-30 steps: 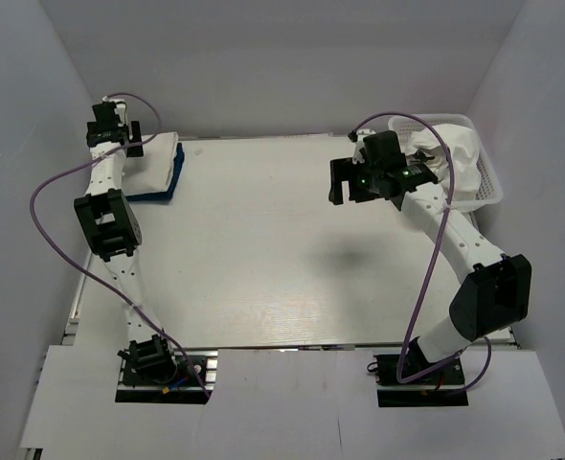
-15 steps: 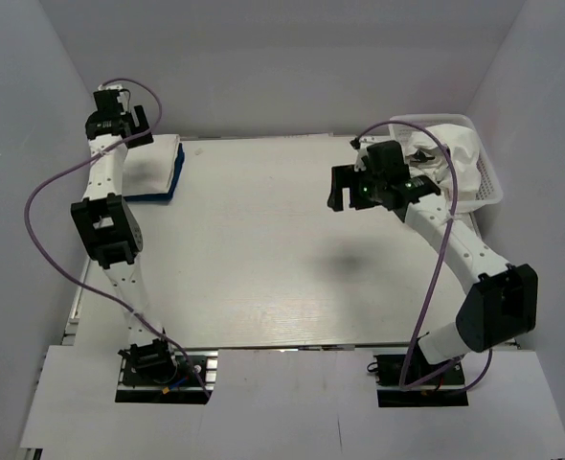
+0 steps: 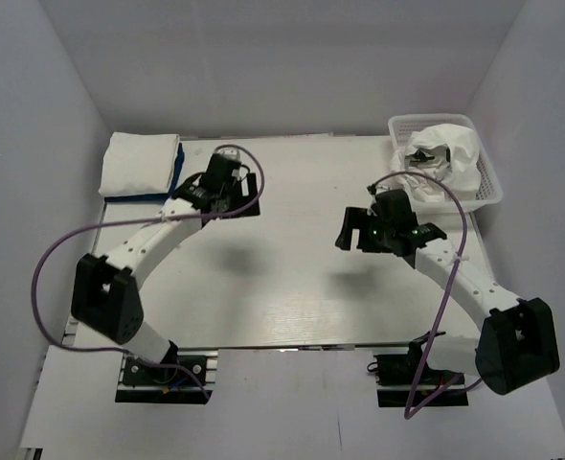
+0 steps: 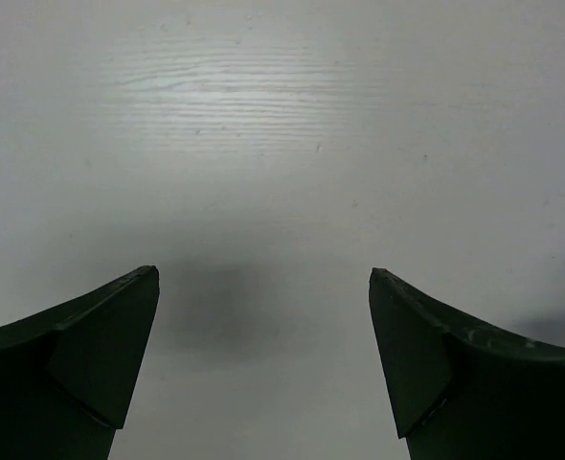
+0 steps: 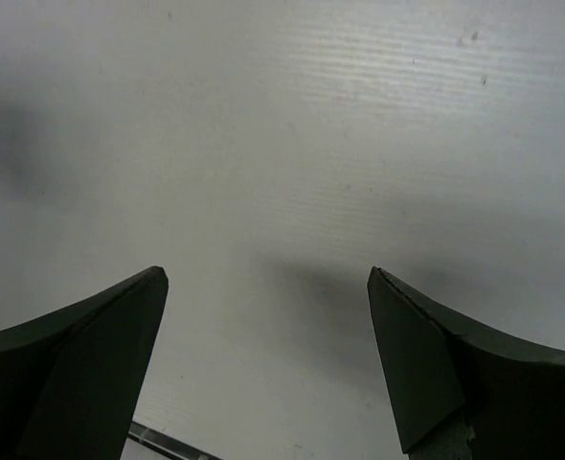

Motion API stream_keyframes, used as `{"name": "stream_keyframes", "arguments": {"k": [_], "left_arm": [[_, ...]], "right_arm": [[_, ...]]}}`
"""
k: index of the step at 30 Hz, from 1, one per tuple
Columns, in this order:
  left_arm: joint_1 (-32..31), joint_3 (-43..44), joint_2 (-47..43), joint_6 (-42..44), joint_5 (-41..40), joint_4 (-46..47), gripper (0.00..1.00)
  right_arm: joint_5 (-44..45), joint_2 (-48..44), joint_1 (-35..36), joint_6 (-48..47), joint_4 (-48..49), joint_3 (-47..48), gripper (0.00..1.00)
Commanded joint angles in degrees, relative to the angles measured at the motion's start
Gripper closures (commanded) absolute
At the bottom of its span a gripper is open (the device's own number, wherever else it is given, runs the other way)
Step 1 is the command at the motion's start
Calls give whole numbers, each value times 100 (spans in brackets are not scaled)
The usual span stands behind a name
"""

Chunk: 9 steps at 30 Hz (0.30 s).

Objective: Fold and stack the t-shirts
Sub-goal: Put the neatly folded tshirt into the corner of the board with the left arm

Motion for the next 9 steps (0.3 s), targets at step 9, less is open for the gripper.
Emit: {"name": "stream_keyframes", "arguments": {"k": [9], "left_arm": [[-211,-983,-1478,-917,-733,64,0]], "right_arm": [[-223,-943,2,266,1366,-604,9]]}}
